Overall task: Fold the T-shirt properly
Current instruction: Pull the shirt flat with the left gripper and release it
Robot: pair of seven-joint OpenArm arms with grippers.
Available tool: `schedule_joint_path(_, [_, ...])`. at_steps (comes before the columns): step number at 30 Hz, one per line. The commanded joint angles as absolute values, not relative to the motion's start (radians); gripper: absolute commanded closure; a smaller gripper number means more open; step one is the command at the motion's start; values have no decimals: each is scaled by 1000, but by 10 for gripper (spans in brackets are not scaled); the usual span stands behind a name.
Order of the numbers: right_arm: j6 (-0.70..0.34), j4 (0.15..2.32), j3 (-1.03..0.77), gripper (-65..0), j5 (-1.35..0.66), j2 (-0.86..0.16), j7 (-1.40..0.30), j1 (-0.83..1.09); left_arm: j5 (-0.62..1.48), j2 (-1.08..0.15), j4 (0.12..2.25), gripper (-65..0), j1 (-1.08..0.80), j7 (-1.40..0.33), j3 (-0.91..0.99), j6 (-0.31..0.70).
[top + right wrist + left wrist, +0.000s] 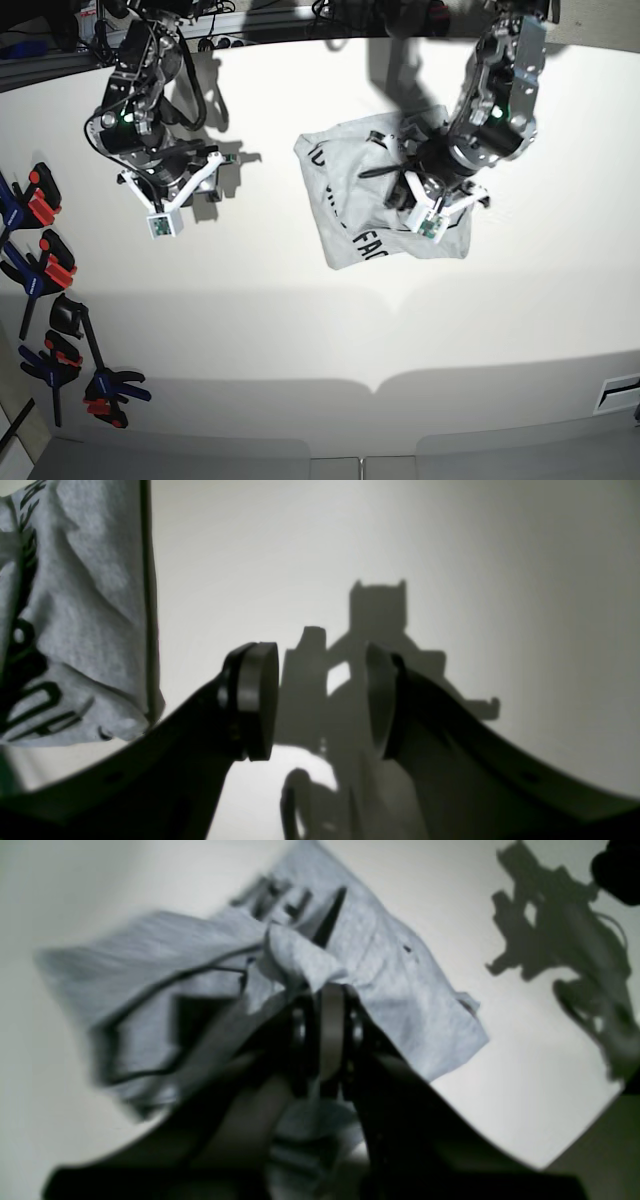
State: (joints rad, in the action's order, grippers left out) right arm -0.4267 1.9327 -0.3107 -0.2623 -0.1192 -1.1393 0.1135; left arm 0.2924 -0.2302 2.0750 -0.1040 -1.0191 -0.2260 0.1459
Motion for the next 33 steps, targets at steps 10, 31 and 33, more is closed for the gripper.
schedule_joint_path(10, [-438, 1953, -314, -266, -279, -127, -1096, 100, 87, -236, 2299, 0, -342, -1088, -223, 141])
schedule_joint_path(31, [-501, 1953, -314, -266, -453, -127, -1097, 100, -140, -233, 2299, -308, -612, -1060, -223, -36])
schedule_joint_path(33, [-501, 1953, -314, -266, -453, -127, -1097, 100, -182, -233, 2299, -398, -612, -1060, -223, -70])
